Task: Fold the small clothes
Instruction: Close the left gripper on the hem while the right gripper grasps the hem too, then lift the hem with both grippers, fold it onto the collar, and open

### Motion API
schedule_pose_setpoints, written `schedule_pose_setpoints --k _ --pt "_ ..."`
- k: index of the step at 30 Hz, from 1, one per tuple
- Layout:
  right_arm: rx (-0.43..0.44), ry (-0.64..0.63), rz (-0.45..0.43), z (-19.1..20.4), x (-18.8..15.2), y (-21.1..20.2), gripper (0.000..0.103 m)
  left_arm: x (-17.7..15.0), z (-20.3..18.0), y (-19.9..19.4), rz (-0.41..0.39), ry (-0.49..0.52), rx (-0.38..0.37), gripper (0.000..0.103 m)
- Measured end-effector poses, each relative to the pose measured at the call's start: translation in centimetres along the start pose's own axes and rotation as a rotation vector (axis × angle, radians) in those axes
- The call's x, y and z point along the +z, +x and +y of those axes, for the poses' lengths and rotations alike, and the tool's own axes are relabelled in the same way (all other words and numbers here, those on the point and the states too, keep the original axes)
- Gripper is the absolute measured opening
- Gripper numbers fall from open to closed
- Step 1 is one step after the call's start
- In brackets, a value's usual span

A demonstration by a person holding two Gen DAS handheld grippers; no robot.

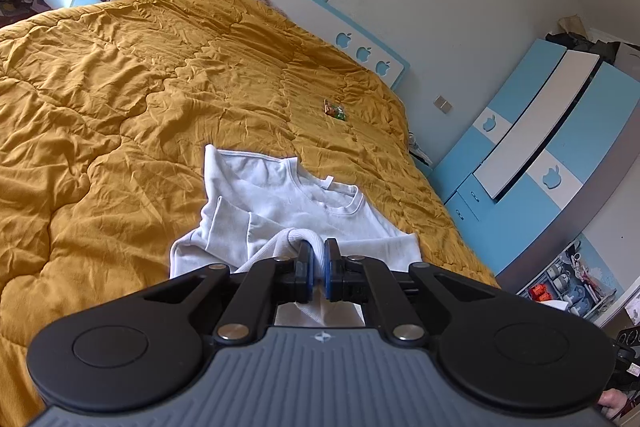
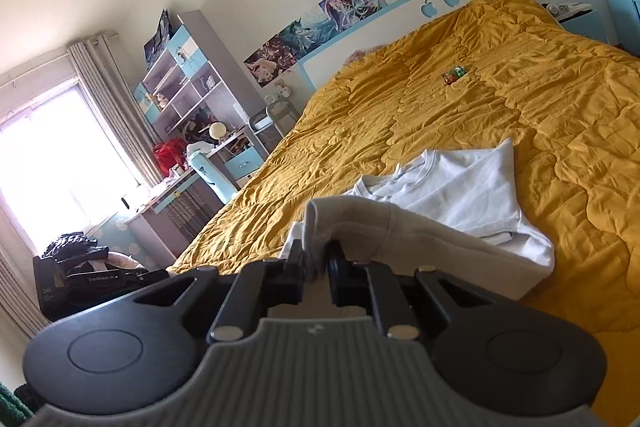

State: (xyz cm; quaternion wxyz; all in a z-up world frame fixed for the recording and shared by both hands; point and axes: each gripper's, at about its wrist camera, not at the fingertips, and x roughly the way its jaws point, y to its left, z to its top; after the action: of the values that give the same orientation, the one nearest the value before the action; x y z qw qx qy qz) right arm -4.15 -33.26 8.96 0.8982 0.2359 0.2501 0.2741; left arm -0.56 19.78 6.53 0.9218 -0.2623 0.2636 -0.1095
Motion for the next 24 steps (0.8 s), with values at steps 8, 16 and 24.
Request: schedule_pose_setpoints --k 8,16,24 --pt "-0.094 0.007 0.002 -0.7 3.6 3.8 0.0 3.9 -0.3 3.5 -0.014 0.0 0.014 0.004" --pt "-0.231 -0.017 0.273 -7.0 0.6 9.5 0.05 2.0 -1.6 3.7 -0.031 0.109 0.071 0.004" --pt "-0.154 0.031 0.541 -11.9 -1.3 16.6 0.073 0.6 -0.7 1.3 -0.017 0.069 0.123 0.004"
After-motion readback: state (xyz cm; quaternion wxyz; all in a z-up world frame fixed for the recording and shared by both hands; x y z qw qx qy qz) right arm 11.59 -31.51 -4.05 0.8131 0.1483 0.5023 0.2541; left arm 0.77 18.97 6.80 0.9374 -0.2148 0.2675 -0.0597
